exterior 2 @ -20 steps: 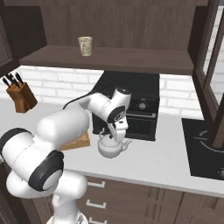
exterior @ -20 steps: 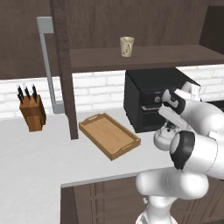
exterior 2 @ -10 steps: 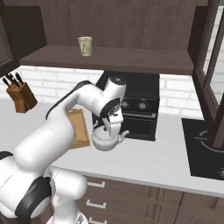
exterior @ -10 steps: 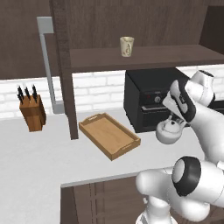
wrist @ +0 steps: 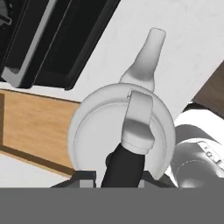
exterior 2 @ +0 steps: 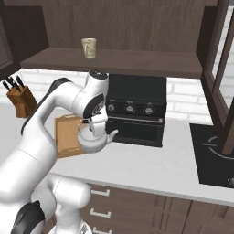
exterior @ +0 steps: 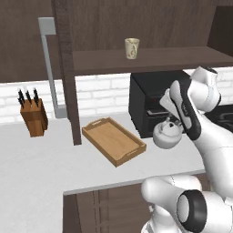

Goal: Pick the kettle from the counter and place it on the tray. Then pick the mug from the cabinet and place it on the tray. Then close the cabinet doors.

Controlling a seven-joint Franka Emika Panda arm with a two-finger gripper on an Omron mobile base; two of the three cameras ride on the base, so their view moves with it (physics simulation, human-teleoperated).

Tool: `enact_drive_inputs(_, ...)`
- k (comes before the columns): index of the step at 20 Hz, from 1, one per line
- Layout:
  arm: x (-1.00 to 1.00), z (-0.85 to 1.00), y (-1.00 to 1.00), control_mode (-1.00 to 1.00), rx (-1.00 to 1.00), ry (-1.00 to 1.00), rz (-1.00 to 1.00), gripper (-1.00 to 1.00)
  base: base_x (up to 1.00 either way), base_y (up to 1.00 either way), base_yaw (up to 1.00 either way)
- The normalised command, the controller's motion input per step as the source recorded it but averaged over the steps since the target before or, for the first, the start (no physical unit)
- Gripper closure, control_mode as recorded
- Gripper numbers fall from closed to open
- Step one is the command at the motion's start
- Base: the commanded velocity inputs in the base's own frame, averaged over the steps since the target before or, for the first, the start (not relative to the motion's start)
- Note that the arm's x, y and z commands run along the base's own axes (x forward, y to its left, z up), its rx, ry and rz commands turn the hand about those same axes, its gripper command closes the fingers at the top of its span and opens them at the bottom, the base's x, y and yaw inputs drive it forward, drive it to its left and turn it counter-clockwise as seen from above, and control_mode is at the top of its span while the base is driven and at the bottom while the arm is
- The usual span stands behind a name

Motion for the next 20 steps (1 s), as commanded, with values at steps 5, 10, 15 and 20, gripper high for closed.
enact_drive_inputs(5, -0.11, 0.36, 0.80, -1.00, 0.00, 0.00, 0.00, 1.00, 0.00, 0.00, 0.00)
enact_drive_inputs(10, 0.00, 0.32, 0.82, -1.00, 0.00, 0.00, 0.00, 1.00, 0.00, 0.00, 0.00)
enact_drive_inputs(15, 0.16, 0.15, 0.78, -1.00, 0.00, 0.00, 0.00, 1.00, 0.00, 0.00, 0.00)
enact_drive_inputs(20, 0.48, -0.07, 0.60, -1.00, 0.00, 0.05, 0.00, 1.00, 0.00, 0.00, 0.00)
